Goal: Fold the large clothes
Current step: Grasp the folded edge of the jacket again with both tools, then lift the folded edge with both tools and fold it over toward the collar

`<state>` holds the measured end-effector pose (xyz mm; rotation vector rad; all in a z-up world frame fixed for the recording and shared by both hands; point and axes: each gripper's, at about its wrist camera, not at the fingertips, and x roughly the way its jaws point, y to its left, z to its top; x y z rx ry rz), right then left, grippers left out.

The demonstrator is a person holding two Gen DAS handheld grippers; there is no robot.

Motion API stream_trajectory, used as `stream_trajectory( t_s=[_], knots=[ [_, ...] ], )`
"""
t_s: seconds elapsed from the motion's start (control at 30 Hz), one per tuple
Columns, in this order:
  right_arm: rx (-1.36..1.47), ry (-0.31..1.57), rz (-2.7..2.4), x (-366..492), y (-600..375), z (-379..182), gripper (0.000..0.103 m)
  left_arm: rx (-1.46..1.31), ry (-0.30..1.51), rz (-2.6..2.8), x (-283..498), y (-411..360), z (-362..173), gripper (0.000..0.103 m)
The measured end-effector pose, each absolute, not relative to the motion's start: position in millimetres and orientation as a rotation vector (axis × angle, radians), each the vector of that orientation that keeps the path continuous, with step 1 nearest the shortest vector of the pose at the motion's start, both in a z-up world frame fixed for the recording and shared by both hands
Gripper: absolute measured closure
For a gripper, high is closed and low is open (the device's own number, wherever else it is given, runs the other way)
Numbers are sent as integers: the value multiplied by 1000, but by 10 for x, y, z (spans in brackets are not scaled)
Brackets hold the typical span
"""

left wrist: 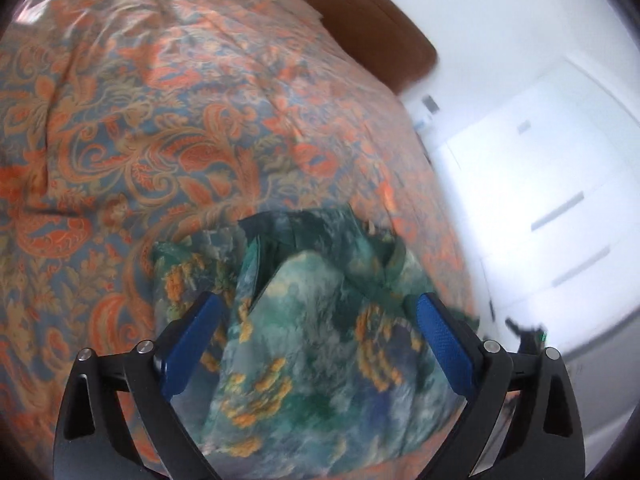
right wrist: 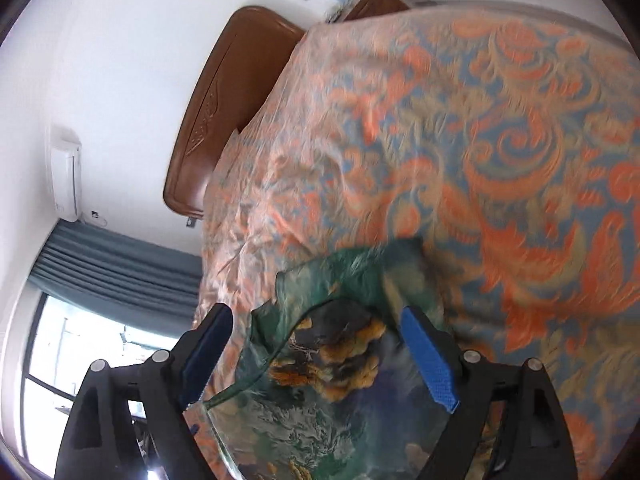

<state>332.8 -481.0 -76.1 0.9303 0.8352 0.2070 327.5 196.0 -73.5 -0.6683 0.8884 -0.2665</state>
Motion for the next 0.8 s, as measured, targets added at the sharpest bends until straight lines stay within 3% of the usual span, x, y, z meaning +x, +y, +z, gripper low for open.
stream_trajectory(
  t_s=[0.23,0.3,0.33,0.37,0.4,0.43,0.47,0.53,0.8],
  knots=[
    [406,1027,227,3268,-4302,-867,15,-363,1015,-261,3329,1481,-1060,6],
    [330,1042,225,3267,-4093,-949,15,-291,1020,-213,3433,1317,-1097,15],
    [301,1042,215,3264,-4018,-969,15,-269,1036,-200,3486,1254,-1125,32],
    [250,1043,191,3276,-3898,-989,16,-240,1076,-160,3563,1186,-1184,56],
    [214,1043,173,3279,-3833,-1000,30,-223,1096,-115,3590,1171,-1217,75],
    [148,1045,137,3274,-3730,-999,65,-211,1105,-76,3593,1167,-1232,90],
    [65,1043,81,3255,-3642,-985,82,-213,1087,-56,3565,1177,-1209,91],
    [-39,1022,4,3185,-3554,-905,90,-216,1013,-48,3421,1213,-1068,93],
    [-232,753,-94,2968,-3316,-240,93,-173,760,27,3188,1327,-380,94]
  ],
)
